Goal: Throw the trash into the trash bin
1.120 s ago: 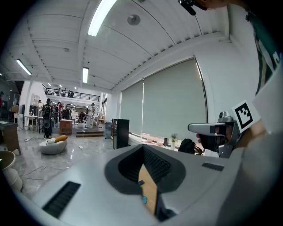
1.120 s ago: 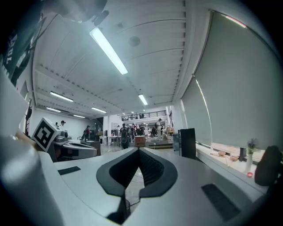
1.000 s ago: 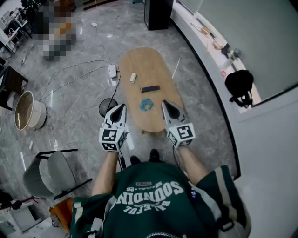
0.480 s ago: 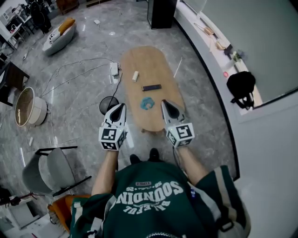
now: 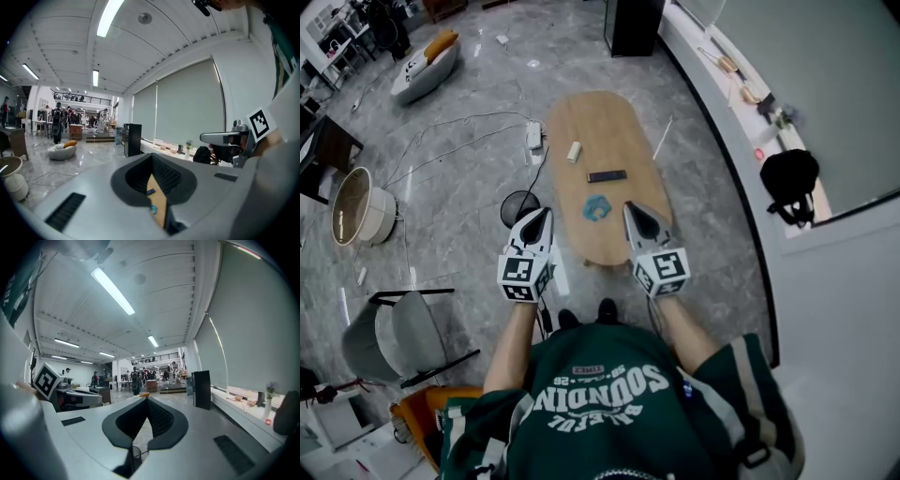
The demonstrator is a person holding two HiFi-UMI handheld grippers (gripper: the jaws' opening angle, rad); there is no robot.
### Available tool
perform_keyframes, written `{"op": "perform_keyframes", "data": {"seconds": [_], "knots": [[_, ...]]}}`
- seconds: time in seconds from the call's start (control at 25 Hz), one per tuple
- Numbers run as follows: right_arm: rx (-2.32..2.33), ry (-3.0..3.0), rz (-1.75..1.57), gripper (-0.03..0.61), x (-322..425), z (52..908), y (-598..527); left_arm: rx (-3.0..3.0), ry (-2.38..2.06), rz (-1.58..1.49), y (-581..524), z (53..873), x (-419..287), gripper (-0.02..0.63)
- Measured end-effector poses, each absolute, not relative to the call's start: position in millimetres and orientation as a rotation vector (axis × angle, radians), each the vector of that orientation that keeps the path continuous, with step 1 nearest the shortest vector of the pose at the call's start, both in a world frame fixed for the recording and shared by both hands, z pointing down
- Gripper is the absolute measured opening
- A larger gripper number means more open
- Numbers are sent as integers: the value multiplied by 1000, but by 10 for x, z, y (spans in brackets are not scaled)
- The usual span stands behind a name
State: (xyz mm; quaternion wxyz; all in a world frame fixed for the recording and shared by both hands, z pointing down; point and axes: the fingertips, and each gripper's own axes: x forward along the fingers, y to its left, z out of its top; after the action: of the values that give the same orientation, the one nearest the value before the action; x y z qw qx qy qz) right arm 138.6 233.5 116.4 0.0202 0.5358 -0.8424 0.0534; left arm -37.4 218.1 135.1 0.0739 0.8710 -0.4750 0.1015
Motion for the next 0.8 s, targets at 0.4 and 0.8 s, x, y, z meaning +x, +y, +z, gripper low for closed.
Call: {"op": "perform_keyframes", "data": {"seconds": [0.4, 0.8], "knots": [[1587, -2630, 206, 0, 1463, 1275, 2233, 2540, -1470, 304, 2163, 1477, -303, 2], [1597, -2600, 224, 0, 1268, 1424, 1668, 2542, -1410, 296, 1542, 1620, -445, 2]]}}
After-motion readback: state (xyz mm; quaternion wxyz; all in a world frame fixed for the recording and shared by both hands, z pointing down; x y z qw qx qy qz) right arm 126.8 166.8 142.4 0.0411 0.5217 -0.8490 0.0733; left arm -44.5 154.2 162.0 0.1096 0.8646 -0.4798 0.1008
